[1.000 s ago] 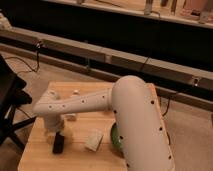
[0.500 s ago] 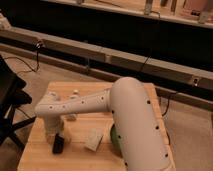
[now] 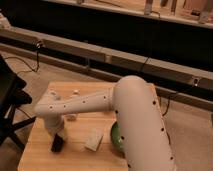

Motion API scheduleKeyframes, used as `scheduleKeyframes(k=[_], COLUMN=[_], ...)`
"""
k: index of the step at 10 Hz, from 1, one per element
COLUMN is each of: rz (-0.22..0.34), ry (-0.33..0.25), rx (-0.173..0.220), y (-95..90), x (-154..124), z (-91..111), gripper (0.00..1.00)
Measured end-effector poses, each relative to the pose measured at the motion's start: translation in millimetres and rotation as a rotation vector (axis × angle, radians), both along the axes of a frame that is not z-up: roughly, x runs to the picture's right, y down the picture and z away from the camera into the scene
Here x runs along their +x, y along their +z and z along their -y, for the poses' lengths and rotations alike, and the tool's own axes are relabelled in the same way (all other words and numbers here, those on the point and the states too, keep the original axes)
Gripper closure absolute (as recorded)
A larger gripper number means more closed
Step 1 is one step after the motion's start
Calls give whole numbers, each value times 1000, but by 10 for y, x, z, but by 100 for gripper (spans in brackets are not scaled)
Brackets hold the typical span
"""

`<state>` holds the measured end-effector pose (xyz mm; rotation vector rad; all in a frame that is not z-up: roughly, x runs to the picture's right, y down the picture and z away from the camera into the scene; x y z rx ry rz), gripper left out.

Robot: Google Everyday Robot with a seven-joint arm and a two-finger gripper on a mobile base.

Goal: Place the eraser in the ceramic cup

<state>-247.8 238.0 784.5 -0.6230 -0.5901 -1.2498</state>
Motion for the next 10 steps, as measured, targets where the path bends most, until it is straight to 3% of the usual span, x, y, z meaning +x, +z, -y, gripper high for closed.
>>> scheduleKeyframes(k=[3, 5, 7, 10], rz=[-12, -6, 4, 0], ry=[53, 96, 150, 175], rx=[63, 99, 119, 171], y=[-187, -218, -215, -340], x=[113, 202, 297, 381], z=[476, 814, 1017, 1259], gripper=[100, 100, 100, 100])
